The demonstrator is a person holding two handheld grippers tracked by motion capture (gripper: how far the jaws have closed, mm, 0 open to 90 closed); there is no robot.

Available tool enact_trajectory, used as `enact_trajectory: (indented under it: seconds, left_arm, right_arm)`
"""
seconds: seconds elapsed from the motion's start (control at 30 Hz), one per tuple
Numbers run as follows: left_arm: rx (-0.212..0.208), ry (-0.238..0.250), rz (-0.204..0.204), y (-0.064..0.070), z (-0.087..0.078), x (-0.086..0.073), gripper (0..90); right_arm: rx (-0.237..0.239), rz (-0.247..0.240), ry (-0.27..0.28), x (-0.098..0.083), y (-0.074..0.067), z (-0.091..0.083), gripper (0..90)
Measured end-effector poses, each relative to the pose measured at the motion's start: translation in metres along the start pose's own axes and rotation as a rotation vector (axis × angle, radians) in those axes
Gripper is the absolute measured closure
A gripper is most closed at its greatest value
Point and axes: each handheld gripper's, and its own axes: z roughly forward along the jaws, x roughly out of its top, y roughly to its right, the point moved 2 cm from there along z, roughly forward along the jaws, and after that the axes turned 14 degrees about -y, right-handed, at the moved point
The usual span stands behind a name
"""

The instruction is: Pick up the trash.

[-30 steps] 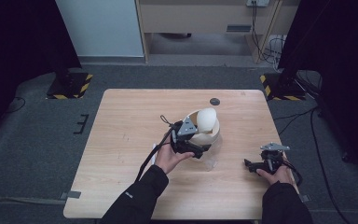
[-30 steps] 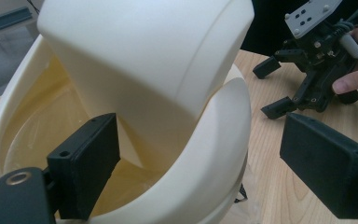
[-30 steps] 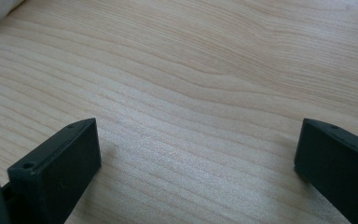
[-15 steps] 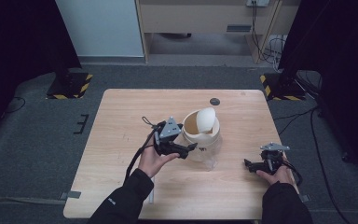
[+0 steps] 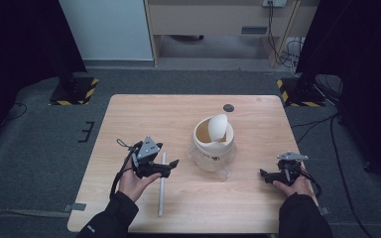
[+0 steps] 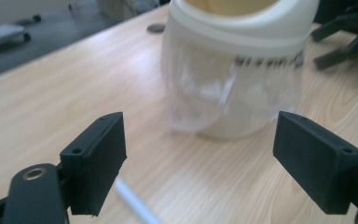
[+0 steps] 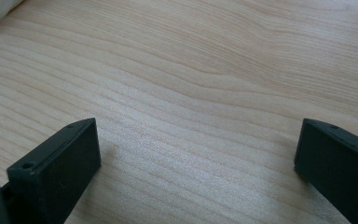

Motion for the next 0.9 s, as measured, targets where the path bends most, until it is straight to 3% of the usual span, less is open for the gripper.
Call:
enact_trajectory:
  seconds: [0.17,0.37,0.43,0.63,0.7,0.9]
  left_arm:
    - [0.017,-0.055,-0.075,-0.002,0.004,-0.033,17.1]
    - [0.015,-0.141,-0.102,0.001,0.017,-0.051,19.7]
    - [0.004,-0.186,-0.135,0.002,0.026,-0.057,21.4]
    - [0.002,-0.261,-0.156,0.003,0.036,-0.068,25.9]
    - [0.014,-0.311,-0.145,0.005,0.04,-0.072,27.4]
    - [0.014,-0.355,-0.151,0.005,0.045,-0.073,32.9]
  right_arm:
    - [0.0,0.002,0.0,0.0,0.0,0.0,0.7]
    - [0.0,-0.001,0.0,0.0,0.0,0.0,0.7]
    - [0.001,0.002,0.0,0.0,0.0,0.0,0.7]
    - [0.001,0.0,0.0,0.0,0.0,0.0,0.7]
    - [0.0,0.001,0.0,0.0,0.0,0.0,0.7]
    - [0.0,0.0,0.0,0.0,0.0,0.0,0.7]
